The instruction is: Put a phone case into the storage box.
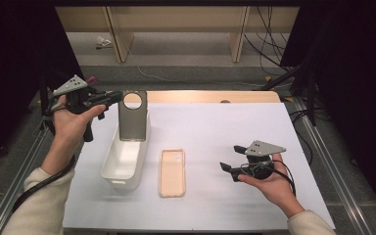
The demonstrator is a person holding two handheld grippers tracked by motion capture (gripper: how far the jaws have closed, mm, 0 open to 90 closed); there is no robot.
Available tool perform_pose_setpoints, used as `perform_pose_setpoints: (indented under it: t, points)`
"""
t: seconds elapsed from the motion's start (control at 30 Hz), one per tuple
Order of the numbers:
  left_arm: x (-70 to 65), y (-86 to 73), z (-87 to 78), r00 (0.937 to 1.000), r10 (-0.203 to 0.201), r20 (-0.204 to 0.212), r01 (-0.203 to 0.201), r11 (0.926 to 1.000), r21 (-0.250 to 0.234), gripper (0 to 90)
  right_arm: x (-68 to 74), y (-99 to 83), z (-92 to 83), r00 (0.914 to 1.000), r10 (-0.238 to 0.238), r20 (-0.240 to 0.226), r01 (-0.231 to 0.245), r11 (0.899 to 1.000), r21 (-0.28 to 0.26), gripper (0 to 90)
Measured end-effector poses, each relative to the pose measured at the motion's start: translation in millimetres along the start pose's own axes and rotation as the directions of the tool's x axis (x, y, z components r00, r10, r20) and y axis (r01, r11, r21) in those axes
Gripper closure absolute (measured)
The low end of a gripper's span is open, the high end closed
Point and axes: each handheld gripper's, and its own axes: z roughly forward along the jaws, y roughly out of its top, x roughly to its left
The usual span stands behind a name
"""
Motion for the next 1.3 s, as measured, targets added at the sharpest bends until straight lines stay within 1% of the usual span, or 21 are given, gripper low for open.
perform_pose_setpoints:
  t: [0.2,0.37,0.5,0.6,0.73,0.87,1.0,1.1,1.3]
  points:
    - [9.8,2.8,4.7,0.9999,0.004,-0.01,-0.003,1.0,0.009,82.6,-0.6,-0.2,0.3,1.0,0.001,0.001,-0.001,1.0,-0.002,22.1]
    - [17.1,6.2,6.0,0.9999,-0.007,-0.011,0.007,0.9999,0.008,82.6,-0.5,-0.4,0.5,1.0,0.001,0.001,-0.001,1.0,0.0,22.2]
    - [21.2,8.6,8.5,0.9998,-0.001,-0.018,0.002,0.9999,0.011,82.6,-0.5,-0.3,0.4,1.0,0.001,0.002,-0.001,1.0,-0.001,22.3]
    - [23.7,8.7,12.2,0.9997,0.004,-0.024,-0.003,0.9999,0.017,82.6,-0.7,-0.2,0.3,1.0,0.001,0.003,-0.001,1.0,-0.002,22.3]
    - [25.6,8.2,17.4,0.9991,0.027,-0.032,-0.026,0.9993,0.027,82.6,-0.8,-0.2,0.1,1.0,0.002,0.004,-0.002,1.0,-0.003,22.3]
    - [28.3,7.5,21.9,0.9987,0.037,-0.036,-0.036,0.9988,0.033,82.6,-1.0,-0.4,0.3,1.0,0.003,0.003,-0.003,1.0,-0.002,22.3]
    - [31.2,6.5,25.2,0.9984,0.038,-0.042,-0.037,0.9986,0.038,82.6,-1.2,-0.2,-0.2,1.0,0.005,0.005,-0.005,1.0,-0.004,22.3]
    - [33.2,5.2,27.8,0.9977,0.047,-0.049,-0.045,0.9981,0.041,82.6,-1.2,-0.2,-0.1,1.0,0.005,0.005,-0.005,1.0,-0.004,22.3]
    - [37.6,2.6,32.6,0.9977,0.04,-0.056,-0.037,0.9986,0.038,82.6,-1.4,-0.2,0.0,1.0,0.006,0.004,-0.006,1.0,-0.006,22.1]
